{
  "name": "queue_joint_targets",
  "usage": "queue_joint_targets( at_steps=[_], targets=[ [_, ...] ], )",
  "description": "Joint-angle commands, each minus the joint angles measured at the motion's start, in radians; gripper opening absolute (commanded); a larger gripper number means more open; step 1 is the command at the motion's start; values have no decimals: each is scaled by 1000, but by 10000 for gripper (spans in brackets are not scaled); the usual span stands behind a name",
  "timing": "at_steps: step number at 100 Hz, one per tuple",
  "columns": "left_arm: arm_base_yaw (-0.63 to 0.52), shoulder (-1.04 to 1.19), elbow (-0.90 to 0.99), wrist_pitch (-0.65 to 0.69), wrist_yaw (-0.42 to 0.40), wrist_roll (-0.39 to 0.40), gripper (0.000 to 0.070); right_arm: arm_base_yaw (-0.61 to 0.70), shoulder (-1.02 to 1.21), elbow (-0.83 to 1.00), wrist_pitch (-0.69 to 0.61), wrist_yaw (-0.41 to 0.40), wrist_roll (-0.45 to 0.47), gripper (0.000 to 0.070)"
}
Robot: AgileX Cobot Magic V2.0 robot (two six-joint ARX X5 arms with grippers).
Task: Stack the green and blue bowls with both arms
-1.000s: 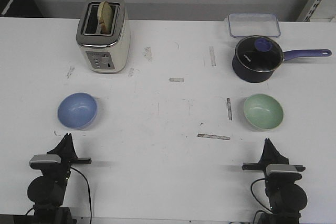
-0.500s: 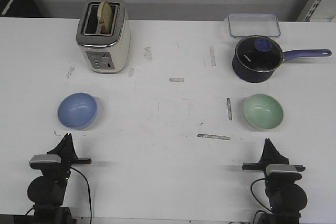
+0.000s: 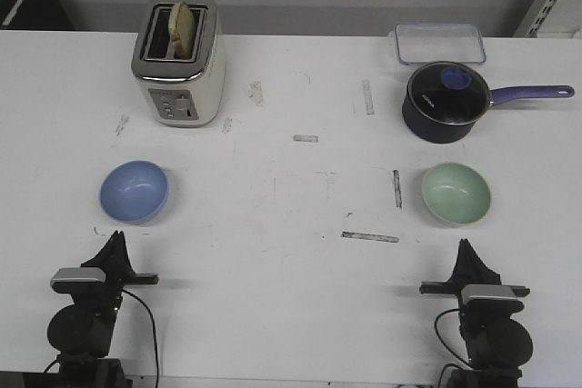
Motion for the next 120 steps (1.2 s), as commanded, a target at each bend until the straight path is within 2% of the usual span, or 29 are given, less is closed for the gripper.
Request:
queue_joint_targets(
  at_steps=[1,11,20,28,57,75,80,91,97,104,120],
  targets=[
    [1,-2,-21,10,-1,-5,1,0,-1,0,89,8,4,1],
    [1,-2,-21,10,-1,-5,1,0,1,32,178,53,1,2],
    [1,-2,-21,10,-1,-5,1,0,34,119,142,131,-9,1],
    [1,-2,-21,10,-1,-5,1,0,99,232,80,151,-26,1],
    [1,-2,-21,10,-1,-5,1,0,539,716,-177,115,-51,7],
    [1,-2,-21,10,-1,-5,1,0,812,967,-403,24,-54,20],
    [1,-2,-21,10,-1,-5,1,0,878,1015,-453,2,-62,67],
    [1,-2,-21,10,-1,-5,1,-10,999,1077,-520,-36,-112,289],
    [1,-2,-21,10,-1,-5,1,-23,1052,1091,-541,-44,-137,374],
    [1,-2,-21,10,-1,-5,1,-47,1105,1094,-556,-65,-157,432],
    [1,-2,-21,10,0,-5,2,-133,1214,1094,-589,-143,-214,489]
  ],
)
